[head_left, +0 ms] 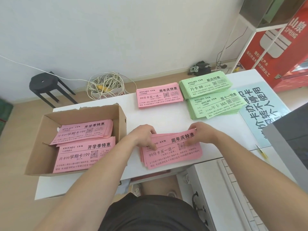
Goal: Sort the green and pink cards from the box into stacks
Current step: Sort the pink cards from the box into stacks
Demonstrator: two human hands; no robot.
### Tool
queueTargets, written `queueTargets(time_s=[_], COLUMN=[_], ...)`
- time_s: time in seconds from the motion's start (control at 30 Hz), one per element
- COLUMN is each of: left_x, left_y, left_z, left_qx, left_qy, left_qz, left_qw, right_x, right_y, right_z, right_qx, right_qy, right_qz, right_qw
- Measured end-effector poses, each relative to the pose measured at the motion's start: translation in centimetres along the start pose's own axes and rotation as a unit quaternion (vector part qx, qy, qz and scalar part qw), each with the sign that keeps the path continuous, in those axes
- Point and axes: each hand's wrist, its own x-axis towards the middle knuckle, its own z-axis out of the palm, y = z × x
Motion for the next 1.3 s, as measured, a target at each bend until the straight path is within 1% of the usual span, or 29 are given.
queueTargets(time_s=[0.07, 0.13, 0.2, 0.27, 0.33, 0.4, 0.47, 0.53, 0.57, 0.7, 0.77, 0.83, 0.97, 1.13, 1.2, 1.3], left_x=[0.1, 0.2, 0.1, -0.1, -0.4, -0.8, -1.1, -1.4, -1.5, -1.7, -1.7, -1.4, 0.0, 2.7, 4.3, 7.0], left_y=[-0.4, -0.5, -0.3, -0.3, -0.3, -0.2, -0.3, 0.1, 0.4, 1.5, 1.6, 1.5, 1.2, 1.6, 1.4, 0.8], left_z=[0.2, 0.6, 1.0, 1.3, 1.9, 2.9, 4.3, 5.3, 5.6, 5.2, 4.6, 3.6, -0.6, -7.9, -9.9, -11.7], left_qx=[-0.044, -0.075, -0.092, -0.109, -0.149, -0.223, -0.312, -0.373, -0.389, -0.423, -0.417, -0.411, -0.429, -0.438, -0.448, -0.438], left_qy=[0.019, 0.032, 0.047, 0.066, 0.072, 0.071, 0.082, 0.108, 0.117, 0.127, 0.128, 0.143, 0.195, 0.273, 0.282, 0.285], left_qz=[-0.015, -0.030, -0.049, -0.082, -0.128, -0.162, -0.179, -0.188, -0.189, -0.180, -0.172, -0.167, -0.155, -0.130, -0.128, -0.123], left_qw=[0.999, 0.996, 0.993, 0.988, 0.978, 0.959, 0.929, 0.902, 0.894, 0.879, 0.883, 0.885, 0.868, 0.846, 0.839, 0.843], right_x=[0.0, -0.2, -0.5, -0.7, -0.5, -0.4, -0.6, -1.0, -1.0, -0.8, -0.9, -1.2, -0.9, 3.3, 5.6, 8.9], right_y=[1.6, 2.6, 2.9, 3.0, 3.3, 3.6, 3.8, 3.9, 4.0, 3.6, 3.1, 1.9, -2.1, -9.2, -11.5, -14.0], right_z=[0.2, 0.9, 1.8, 2.5, 3.0, 3.3, 3.6, 3.9, 4.0, 4.1, 4.0, 3.4, 0.6, -4.2, -5.7, -7.1], right_qx=[0.121, 0.180, 0.209, 0.216, 0.223, 0.239, 0.266, 0.292, 0.297, 0.254, 0.228, 0.226, 0.228, 0.200, 0.168, 0.113], right_qy=[-0.001, -0.007, 0.003, 0.034, 0.074, 0.119, 0.160, 0.182, 0.182, 0.157, 0.152, 0.154, 0.196, 0.249, 0.263, 0.274], right_qz=[0.009, 0.010, 0.002, -0.010, -0.012, 0.005, 0.027, 0.038, 0.040, 0.031, 0.027, 0.015, -0.022, -0.035, -0.033, -0.026], right_qw=[0.993, 0.984, 0.978, 0.976, 0.972, 0.964, 0.950, 0.938, 0.936, 0.954, 0.961, 0.962, 0.954, 0.947, 0.949, 0.955])
